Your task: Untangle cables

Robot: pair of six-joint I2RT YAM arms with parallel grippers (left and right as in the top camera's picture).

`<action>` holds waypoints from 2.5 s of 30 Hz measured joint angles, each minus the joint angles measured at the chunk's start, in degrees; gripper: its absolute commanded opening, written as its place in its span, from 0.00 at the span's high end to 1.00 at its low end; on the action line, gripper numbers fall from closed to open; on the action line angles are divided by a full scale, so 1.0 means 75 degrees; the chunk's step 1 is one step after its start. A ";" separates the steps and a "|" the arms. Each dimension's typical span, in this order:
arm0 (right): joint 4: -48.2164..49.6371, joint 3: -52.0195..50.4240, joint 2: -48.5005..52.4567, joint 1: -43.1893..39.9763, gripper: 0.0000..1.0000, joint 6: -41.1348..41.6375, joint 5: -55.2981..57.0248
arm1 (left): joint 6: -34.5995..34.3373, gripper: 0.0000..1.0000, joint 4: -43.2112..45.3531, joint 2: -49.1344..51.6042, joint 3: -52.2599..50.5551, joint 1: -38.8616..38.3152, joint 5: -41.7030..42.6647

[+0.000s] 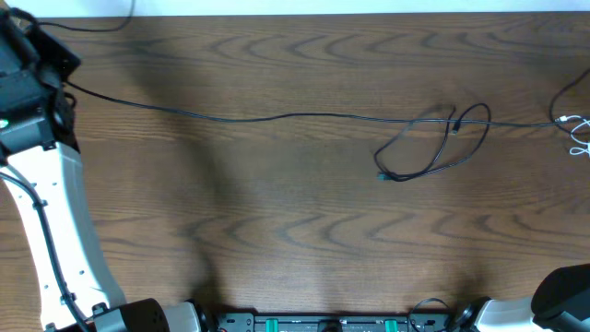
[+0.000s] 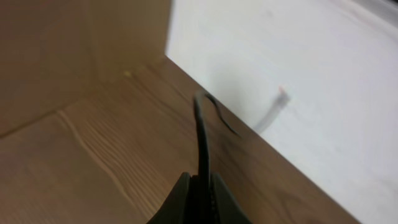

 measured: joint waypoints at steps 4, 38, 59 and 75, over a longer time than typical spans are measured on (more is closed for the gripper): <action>0.0012 0.0038 -0.0122 0.0539 0.99 -0.0006 -0.0012 | 0.0026 0.93 -0.0309 0.0000 0.0000 -0.0449 0.0134; -0.0321 0.0731 0.1973 0.3579 0.76 0.0589 0.2634 | 0.0029 0.92 -0.1504 0.0000 0.0000 -0.2022 0.0600; -0.1326 0.0723 0.1186 0.4893 0.21 0.0574 0.2570 | 0.0029 0.93 -0.2597 0.0271 0.0000 -0.2022 0.0600; -0.1600 0.0723 0.1285 0.4074 0.15 0.0321 0.2008 | 0.0029 0.92 -0.2815 0.0764 -0.0003 -0.2022 0.0603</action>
